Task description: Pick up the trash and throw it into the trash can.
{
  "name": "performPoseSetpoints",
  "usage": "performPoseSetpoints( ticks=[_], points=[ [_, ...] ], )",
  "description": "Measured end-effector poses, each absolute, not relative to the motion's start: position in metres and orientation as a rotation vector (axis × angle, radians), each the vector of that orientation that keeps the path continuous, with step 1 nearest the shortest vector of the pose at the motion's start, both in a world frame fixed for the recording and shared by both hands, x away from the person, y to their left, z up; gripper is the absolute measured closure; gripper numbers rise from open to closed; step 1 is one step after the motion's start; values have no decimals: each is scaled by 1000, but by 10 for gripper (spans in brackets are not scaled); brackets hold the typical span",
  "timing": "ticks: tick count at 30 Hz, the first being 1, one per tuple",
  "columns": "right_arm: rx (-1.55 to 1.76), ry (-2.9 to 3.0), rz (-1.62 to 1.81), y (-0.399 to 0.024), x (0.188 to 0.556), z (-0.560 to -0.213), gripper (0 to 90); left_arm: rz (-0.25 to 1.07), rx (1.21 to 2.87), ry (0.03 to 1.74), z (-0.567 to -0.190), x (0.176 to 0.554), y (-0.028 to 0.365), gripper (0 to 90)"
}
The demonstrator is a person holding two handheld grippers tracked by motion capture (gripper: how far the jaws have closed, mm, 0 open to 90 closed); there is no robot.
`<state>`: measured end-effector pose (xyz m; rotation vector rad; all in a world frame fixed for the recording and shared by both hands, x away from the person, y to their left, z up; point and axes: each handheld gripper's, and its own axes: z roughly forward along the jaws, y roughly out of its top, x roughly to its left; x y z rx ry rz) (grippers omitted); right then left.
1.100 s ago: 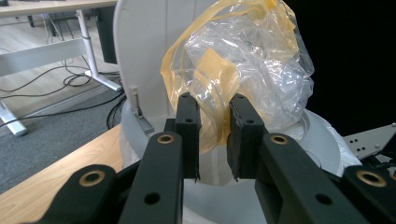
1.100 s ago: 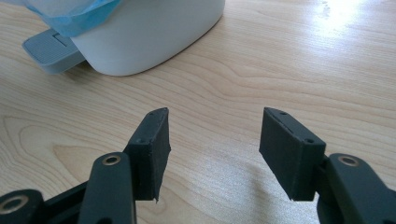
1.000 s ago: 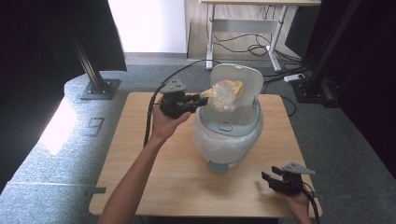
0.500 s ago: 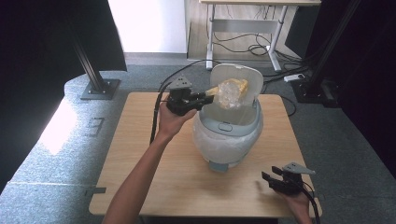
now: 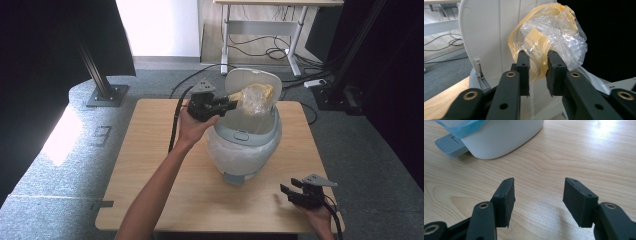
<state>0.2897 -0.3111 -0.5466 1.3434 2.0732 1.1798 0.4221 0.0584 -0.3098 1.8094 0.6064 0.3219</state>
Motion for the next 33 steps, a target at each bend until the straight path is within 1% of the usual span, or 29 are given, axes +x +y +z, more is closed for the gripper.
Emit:
performPoseSetpoints(
  ticks=[1, 2, 3, 4, 5, 14, 24, 29, 33],
  points=[
    [1342, 2073, 1181, -311, 290, -547, 422, 342, 1816, 611, -311, 423, 56, 629],
    [1342, 2072, 1181, -312, 290, -546, 422, 360, 1822, 631, -311, 422, 54, 477],
    [1346, 2069, 1182, -312, 290, -546, 422, 371, 1803, 644, -312, 421, 55, 373],
    [1346, 2069, 1182, -312, 290, -546, 422, 371, 1803, 644, -312, 421, 55, 358],
    [1346, 2066, 1184, -313, 289, -546, 422, 339, 1793, 633, -312, 420, 59, 350],
    [1347, 2064, 1184, -313, 289, -546, 422, 325, 1807, 617, -316, 409, 75, 361],
    [1348, 2062, 1182, -314, 289, -545, 422, 305, 1786, 634, -330, 394, 101, 346],
    [1350, 2056, 1184, -315, 288, -544, 422, 355, 1781, 642, -342, 379, 119, 345],
    [1351, 2053, 1187, -315, 289, -544, 422, 368, 1784, 642, -347, 371, 129, 340]
  ],
)
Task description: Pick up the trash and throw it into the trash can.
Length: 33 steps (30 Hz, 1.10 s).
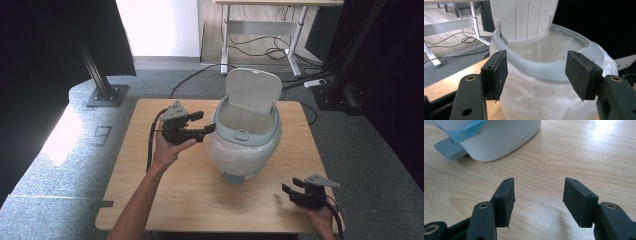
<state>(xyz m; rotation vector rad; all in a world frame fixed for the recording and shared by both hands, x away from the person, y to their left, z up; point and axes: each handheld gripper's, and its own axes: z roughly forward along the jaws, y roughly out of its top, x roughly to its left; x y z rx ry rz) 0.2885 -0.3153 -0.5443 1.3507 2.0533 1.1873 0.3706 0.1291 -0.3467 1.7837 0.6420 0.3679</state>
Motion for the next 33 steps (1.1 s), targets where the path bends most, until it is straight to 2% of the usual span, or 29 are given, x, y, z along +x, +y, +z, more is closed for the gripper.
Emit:
performPoseSetpoints(
  ticks=[11, 16, 22, 33],
  points=[
    [1352, 2058, 1186, -315, 290, -545, 421, 391, 1777, 710, -385, 347, 167, 334],
    [1351, 2058, 1186, -315, 290, -546, 421, 420, 1807, 749, -412, 335, 179, 329],
    [1348, 2061, 1184, -314, 290, -546, 421, 382, 1850, 794, -451, 326, 192, 317],
    [1359, 2030, 1206, -315, 291, -541, 399, 367, 1898, 822, -470, 327, 196, 313]
  ],
)
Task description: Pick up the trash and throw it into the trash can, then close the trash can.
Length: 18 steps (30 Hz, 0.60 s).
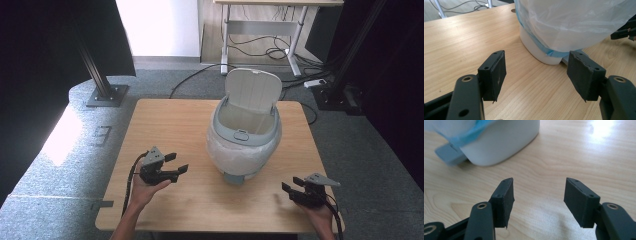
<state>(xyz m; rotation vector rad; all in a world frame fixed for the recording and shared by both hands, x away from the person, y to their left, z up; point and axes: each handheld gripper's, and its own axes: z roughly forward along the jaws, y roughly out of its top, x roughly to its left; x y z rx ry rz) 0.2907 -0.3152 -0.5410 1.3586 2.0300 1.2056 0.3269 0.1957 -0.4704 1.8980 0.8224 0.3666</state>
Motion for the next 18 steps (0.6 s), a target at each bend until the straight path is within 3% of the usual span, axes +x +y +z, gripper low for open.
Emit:
performPoseSetpoints(
  ticks=[18],
  points=[
    [1290, 1909, 1388, -324, 297, -474, 365, 354, 1908, 826, -476, 325, 197, 313]
  ],
)
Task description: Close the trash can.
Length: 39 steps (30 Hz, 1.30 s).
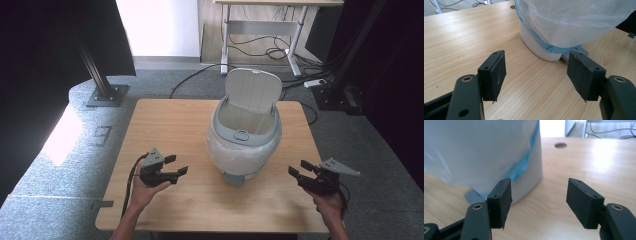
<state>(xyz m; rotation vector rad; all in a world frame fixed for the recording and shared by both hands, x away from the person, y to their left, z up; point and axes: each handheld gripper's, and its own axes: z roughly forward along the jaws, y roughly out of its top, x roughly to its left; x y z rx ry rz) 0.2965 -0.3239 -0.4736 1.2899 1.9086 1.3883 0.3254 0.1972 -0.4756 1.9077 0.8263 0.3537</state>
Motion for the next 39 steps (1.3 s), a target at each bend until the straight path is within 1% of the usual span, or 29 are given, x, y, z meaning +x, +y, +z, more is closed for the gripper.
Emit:
performPoseSetpoints(
  ticks=[1, 9, 17, 23, 24, 27, 34, 39],
  points=[
    [1279, 1898, 1426, -325, 298, -462, 365, 351, 1909, 826, -476, 325, 197, 313],
    [1237, 1905, 1429, -320, 306, -437, 363, 326, 1927, 834, -484, 328, 195, 315],
    [1201, 1938, 1426, -313, 313, -421, 358, 314, 1943, 833, -488, 329, 192, 316],
    [1169, 1917, 1453, -307, 324, -390, 354, 306, 1944, 837, -491, 329, 190, 316],
    [1169, 1917, 1453, -307, 324, -390, 354, 306, 1944, 837, -491, 329, 190, 316],
    [1161, 1924, 1462, -304, 334, -375, 355, 302, 1949, 837, -492, 330, 190, 316],
    [1152, 1941, 1449, -298, 345, -363, 353, 285, 1956, 847, -496, 331, 190, 317],
    [1161, 1942, 1448, -294, 360, -351, 351, 285, 1956, 848, -496, 331, 191, 317]
  ],
)
